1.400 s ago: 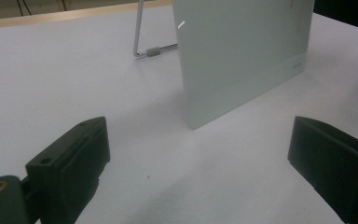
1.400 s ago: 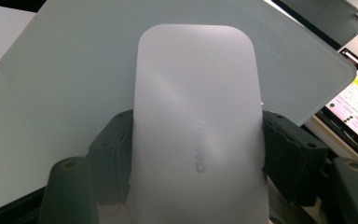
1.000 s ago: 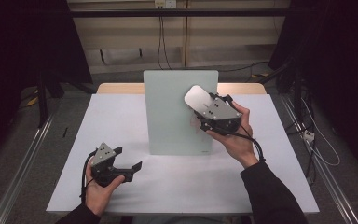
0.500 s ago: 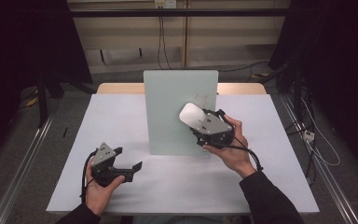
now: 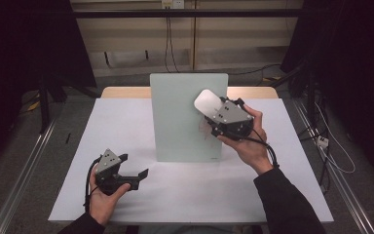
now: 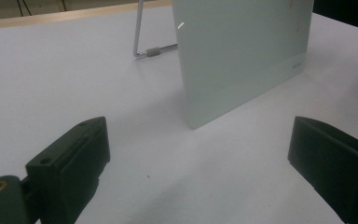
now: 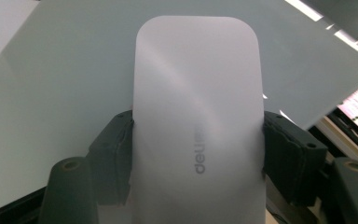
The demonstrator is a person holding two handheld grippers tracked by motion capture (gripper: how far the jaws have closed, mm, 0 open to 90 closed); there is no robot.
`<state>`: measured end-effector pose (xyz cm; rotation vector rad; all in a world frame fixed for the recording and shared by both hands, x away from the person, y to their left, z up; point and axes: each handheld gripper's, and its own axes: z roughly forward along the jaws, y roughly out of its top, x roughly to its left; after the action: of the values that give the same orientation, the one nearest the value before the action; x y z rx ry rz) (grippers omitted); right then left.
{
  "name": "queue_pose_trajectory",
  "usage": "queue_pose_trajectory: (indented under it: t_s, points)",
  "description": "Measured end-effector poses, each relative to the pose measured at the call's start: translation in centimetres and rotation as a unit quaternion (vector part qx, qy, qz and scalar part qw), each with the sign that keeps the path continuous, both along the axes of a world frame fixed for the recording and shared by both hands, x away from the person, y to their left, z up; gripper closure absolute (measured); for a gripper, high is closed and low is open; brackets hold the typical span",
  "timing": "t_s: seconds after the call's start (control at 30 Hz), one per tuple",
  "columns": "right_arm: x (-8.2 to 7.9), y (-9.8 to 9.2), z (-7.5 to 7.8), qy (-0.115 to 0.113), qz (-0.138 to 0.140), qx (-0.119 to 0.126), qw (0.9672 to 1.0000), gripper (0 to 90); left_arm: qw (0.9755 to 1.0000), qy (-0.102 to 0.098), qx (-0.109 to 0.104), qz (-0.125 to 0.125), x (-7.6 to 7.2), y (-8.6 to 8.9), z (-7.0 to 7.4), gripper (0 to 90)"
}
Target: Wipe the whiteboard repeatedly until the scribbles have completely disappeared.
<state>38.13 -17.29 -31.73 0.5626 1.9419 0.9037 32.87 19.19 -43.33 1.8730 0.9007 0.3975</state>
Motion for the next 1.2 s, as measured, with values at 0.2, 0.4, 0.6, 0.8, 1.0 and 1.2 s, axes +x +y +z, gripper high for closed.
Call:
queue_pose_trajectory:
  t_s: [0.2, 0.4, 0.6, 0.8, 1.0, 1.2]
  points:
    - [0.1, -0.3, -0.1, 0.002, -0.002, 0.011, 0.9999, 31.4, 1.0000, 0.000, -0.004, 0.001, 0.0, 0.0, 0.0, 5.3]
    - [-1.1, 0.5, -2.9, 0.032, 0.022, -0.009, 0.9992, 31.4, 1.0000, -0.001, 0.002, -0.002, 0.0, 0.0, 0.0, 5.3]
    - [-2.1, 1.3, -5.6, 0.063, 0.042, -0.024, 0.9968, 31.4, 1.0000, -0.001, 0.001, -0.001, 0.0, -0.1, 0.0, 5.3]
    - [-2.2, 1.5, -5.8, 0.067, 0.044, -0.030, 0.9963, 31.3, 1.0000, 0.000, 0.000, -0.002, 0.0, -0.1, 0.0, 5.3]
    - [-1.4, 0.4, -3.4, 0.042, 0.016, -0.010, 0.9989, 31.4, 1.0000, 0.000, 0.001, -0.001, 0.0, 0.0, 0.0, 5.3]
    - [-0.2, -1.0, 0.0, 0.013, -0.021, 0.014, 0.9996, 31.3, 1.0000, 0.000, 0.001, -0.001, 0.0, 0.0, 0.0, 5.3]
